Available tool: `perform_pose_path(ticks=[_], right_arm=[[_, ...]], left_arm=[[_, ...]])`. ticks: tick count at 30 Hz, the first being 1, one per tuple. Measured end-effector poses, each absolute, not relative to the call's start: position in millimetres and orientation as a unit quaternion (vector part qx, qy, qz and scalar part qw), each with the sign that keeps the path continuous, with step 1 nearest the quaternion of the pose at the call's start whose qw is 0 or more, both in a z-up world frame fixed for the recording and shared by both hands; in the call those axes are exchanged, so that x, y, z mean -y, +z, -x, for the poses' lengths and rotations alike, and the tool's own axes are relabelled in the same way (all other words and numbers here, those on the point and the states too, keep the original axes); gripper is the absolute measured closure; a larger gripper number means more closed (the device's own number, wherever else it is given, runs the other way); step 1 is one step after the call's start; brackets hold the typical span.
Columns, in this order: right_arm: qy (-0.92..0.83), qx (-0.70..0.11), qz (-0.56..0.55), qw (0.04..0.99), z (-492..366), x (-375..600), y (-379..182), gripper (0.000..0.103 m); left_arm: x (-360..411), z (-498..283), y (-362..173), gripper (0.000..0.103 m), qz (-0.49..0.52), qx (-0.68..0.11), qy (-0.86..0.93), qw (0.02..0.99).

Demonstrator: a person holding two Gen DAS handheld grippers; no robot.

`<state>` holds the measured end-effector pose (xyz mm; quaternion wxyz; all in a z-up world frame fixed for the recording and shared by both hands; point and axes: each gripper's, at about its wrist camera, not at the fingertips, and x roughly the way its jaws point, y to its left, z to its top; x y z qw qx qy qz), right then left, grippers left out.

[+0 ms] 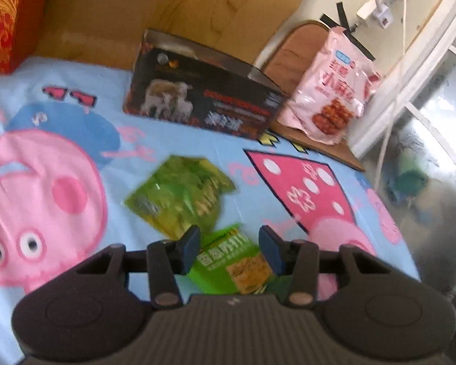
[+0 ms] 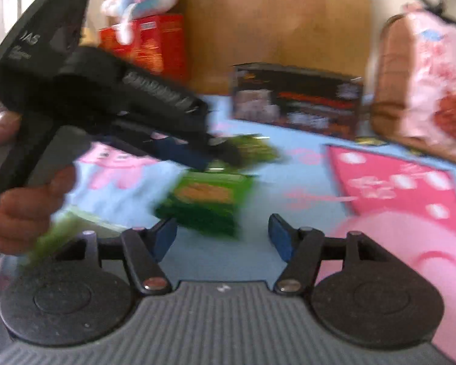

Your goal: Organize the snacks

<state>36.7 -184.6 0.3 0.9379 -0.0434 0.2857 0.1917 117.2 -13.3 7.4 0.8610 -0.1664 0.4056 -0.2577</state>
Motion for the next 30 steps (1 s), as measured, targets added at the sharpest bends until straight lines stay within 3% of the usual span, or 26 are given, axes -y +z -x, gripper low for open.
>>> perform_pose_path(ticks=[4,8,15,16,20,30], right_arm=[[0.086,-0.28,0.017,0.956,-40,228,-1,0.034],[0.139,-0.28,-0.072,0.947,-31,250,7,0.034],[0.207,-0.293,-0.011,0.933,-19,203,0,0.034],[0.207,-0.296,-0.01,0.932,-20,200,-1,0.036],[0.2,-0.291,0.001,0.936,-24,199,-1,0.071],[0.2,-0.272,-0.009,0.941,-26,205,2,0.077]], left_arm=[[4,-100,10,0.06,0.201,-0.41,-0.282,0.844],[-7,-98,22,0.057,0.206,-0.391,-0.257,0.86],[8,-110,13,0.059,0.179,-0.417,-0.251,0.855],[10,-109,8,0.059,0.176,-0.426,-0.252,0.851],[18,-97,4,0.063,0.168,-0.434,-0.28,0.84],[19,-98,34,0.063,0.165,-0.4,-0.291,0.853]])
